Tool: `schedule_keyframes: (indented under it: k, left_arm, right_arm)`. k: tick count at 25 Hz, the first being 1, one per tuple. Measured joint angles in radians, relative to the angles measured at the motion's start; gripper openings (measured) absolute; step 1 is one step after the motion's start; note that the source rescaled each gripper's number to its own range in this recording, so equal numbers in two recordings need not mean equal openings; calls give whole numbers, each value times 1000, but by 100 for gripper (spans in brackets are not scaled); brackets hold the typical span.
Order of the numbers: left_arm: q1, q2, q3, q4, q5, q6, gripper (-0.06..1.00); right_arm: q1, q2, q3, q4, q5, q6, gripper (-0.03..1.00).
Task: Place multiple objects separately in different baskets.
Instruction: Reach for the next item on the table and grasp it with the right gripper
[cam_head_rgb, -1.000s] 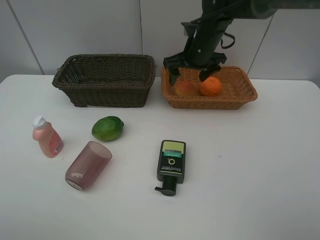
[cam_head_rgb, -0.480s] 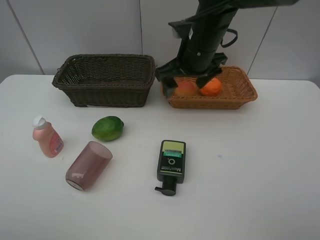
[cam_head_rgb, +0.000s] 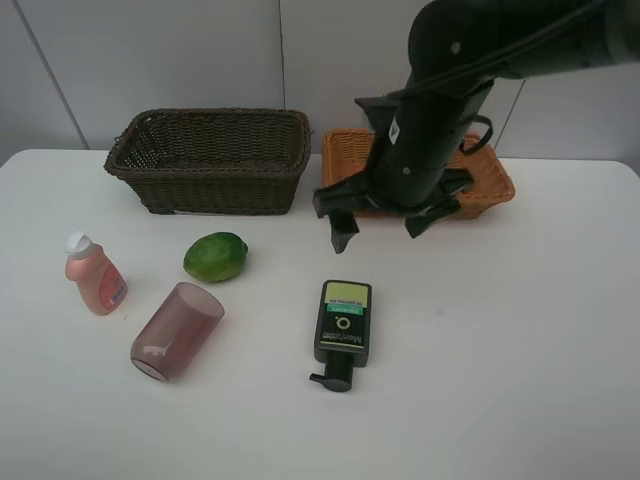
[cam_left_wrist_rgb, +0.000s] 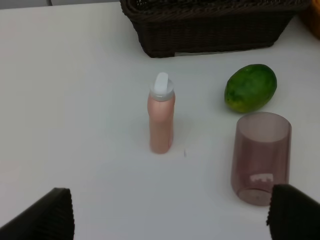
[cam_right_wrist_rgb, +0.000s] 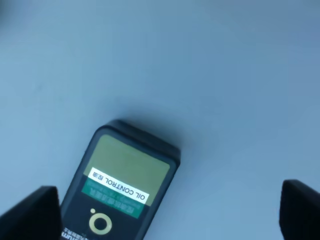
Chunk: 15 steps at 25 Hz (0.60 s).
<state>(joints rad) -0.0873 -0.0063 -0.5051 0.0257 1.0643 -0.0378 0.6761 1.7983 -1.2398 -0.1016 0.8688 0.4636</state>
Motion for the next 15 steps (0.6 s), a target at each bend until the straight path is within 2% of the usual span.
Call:
schedule_keyframes:
  k: [5, 12, 15]
  left_arm:
    - [0, 0, 0, 0, 0, 0, 100]
    - [0, 0, 0, 0, 0, 0, 100]
    - [0, 0, 0, 0, 0, 0, 100]
  right_arm:
    - [40, 22, 20, 34, -36, 96, 83]
    - [57, 96, 20, 30, -77, 266, 83]
    - [74, 120, 20, 17, -83, 295, 86]
